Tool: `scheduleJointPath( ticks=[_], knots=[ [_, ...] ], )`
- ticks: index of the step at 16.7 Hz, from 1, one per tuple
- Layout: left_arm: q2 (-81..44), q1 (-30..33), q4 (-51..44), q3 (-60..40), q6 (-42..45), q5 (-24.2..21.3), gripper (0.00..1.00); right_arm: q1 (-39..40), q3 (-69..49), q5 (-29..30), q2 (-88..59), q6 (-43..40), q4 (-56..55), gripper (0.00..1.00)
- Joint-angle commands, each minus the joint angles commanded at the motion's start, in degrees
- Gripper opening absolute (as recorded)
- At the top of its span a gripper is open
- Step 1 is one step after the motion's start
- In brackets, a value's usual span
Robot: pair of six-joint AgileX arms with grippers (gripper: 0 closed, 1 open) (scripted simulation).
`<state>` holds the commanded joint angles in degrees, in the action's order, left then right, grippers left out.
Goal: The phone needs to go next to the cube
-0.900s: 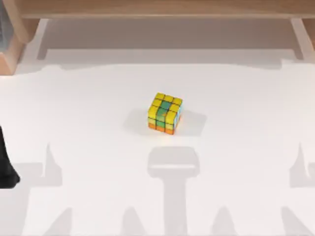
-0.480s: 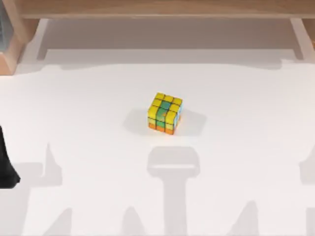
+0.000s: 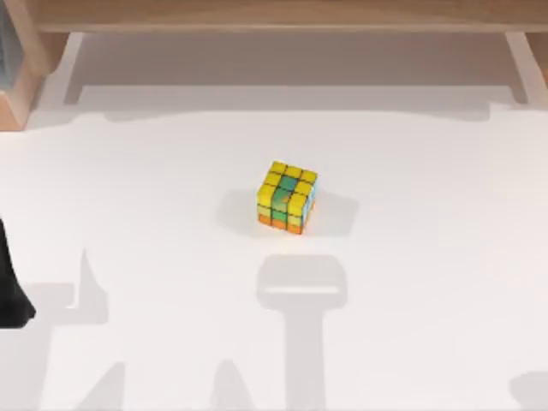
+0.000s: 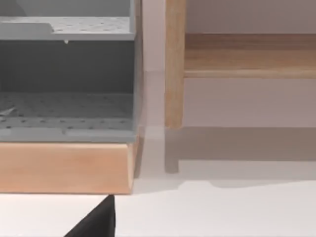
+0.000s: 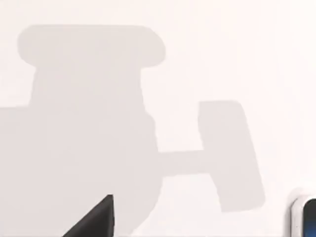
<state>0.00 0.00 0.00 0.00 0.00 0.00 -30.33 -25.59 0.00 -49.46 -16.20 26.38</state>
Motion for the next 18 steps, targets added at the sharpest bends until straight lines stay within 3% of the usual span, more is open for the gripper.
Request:
scheduleJointPath(
  ticks=[9, 18],
  knots=[
    [0.00, 0.00, 0.00, 0.00, 0.00, 0.00, 1.00, -21.77, -18.44, 0.01, -35.39, -11.58, 18.91, 1.00],
    [0.00, 0.00, 0.00, 0.00, 0.00, 0.00, 1.00, -24.22, -20.36, -0.02, -39.27, -12.88, 20.82, 1.00]
  ],
)
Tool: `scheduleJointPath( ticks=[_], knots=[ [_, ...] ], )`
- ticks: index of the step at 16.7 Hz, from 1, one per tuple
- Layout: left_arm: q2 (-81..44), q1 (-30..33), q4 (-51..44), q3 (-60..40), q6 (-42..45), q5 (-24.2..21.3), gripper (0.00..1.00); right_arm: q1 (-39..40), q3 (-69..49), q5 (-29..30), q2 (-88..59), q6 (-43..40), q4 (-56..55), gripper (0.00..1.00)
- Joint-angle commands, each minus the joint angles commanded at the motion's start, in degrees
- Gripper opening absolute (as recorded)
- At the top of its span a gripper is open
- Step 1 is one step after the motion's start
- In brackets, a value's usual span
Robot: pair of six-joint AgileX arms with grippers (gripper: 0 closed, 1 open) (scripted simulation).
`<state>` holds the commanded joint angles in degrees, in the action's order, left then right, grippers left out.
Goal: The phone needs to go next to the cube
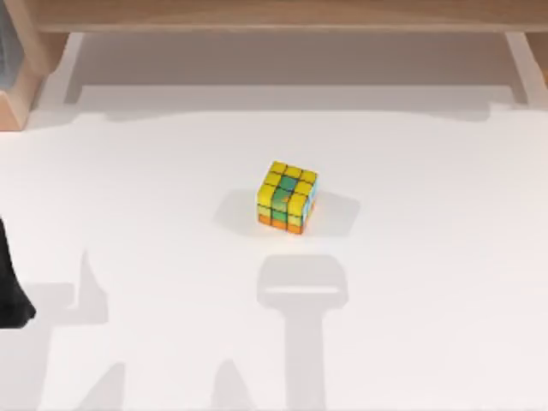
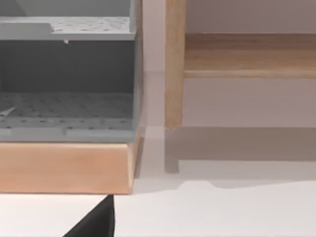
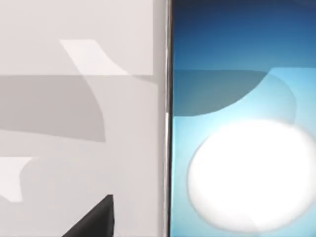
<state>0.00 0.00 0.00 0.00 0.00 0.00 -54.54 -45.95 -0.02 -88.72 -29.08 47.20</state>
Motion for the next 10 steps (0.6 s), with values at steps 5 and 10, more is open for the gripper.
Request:
scheduleJointPath(
  ticks=[5, 10],
  knots=[
    [0.00, 0.00, 0.00, 0.00, 0.00, 0.00, 1.00, -0.11, 3.05, -0.01, -3.86, 0.04, -7.07, 1.00],
    [0.00, 0.00, 0.00, 0.00, 0.00, 0.00, 1.00, -0.14, 4.63, -0.01, -5.83, 0.04, -10.42, 1.00]
  ],
)
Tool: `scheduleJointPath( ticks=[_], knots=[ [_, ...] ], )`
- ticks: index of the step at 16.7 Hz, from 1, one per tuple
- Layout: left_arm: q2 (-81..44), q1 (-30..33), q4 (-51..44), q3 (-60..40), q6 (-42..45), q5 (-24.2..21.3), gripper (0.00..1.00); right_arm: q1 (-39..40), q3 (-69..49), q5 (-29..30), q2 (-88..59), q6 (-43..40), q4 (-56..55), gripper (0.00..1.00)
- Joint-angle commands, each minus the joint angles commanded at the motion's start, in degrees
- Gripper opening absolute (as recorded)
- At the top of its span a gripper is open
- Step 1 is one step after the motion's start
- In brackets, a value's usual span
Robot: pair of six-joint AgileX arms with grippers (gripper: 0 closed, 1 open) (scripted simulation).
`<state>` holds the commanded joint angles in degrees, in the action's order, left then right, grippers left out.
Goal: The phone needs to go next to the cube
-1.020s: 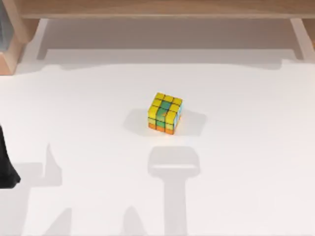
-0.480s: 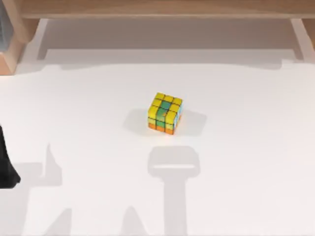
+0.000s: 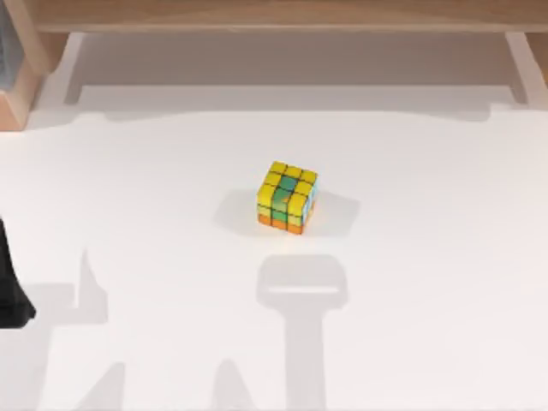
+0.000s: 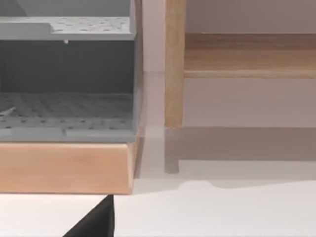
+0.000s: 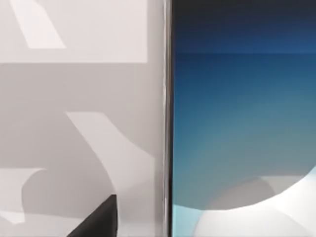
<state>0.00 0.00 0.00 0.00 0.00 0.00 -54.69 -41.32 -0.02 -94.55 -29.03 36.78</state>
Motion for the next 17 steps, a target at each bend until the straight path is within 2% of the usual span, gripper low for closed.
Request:
scheduleJointPath(
  ticks=[1, 14, 17],
  knots=[
    [0.00, 0.00, 0.00, 0.00, 0.00, 0.00, 1.00, 0.00, 0.00, 0.00, 0.00, 0.00, 0.00, 1.00],
    [0.00, 0.00, 0.00, 0.00, 0.00, 0.00, 1.00, 0.00, 0.00, 0.00, 0.00, 0.00, 0.00, 0.02],
    [0.00, 0.00, 0.00, 0.00, 0.00, 0.00, 1.00, 0.00, 0.00, 0.00, 0.00, 0.00, 0.00, 0.00]
  ],
)
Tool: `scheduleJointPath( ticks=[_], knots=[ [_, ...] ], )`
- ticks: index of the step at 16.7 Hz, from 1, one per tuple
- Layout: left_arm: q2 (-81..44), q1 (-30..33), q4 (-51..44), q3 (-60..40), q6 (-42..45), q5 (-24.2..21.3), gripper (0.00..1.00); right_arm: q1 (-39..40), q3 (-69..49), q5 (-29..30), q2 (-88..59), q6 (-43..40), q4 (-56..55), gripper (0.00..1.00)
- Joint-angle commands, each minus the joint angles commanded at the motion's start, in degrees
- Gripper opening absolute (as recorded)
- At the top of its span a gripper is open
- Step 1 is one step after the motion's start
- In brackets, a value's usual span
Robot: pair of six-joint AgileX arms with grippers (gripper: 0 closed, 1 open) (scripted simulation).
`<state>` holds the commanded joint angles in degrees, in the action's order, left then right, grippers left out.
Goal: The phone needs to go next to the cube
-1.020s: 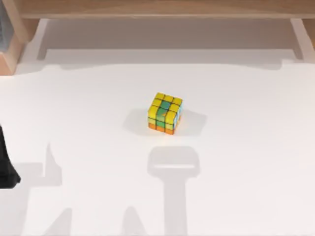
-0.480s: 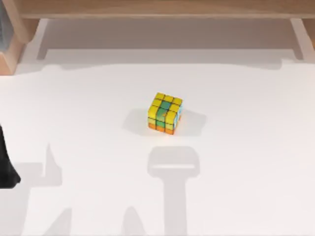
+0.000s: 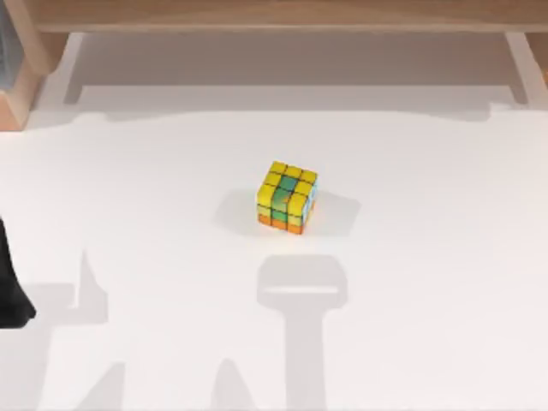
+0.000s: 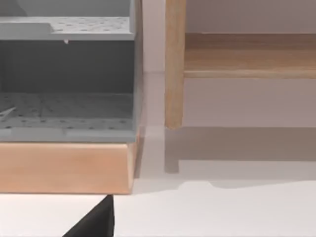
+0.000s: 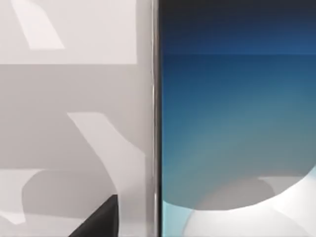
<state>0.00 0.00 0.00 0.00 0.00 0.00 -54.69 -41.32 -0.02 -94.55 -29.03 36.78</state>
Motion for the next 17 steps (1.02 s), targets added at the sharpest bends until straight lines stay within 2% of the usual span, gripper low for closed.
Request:
scheduleJointPath(
  ticks=[17],
  knots=[
    [0.00, 0.00, 0.00, 0.00, 0.00, 0.00, 1.00, 0.06, -3.27, -0.44, 4.77, 0.19, 7.51, 0.00]
  ],
)
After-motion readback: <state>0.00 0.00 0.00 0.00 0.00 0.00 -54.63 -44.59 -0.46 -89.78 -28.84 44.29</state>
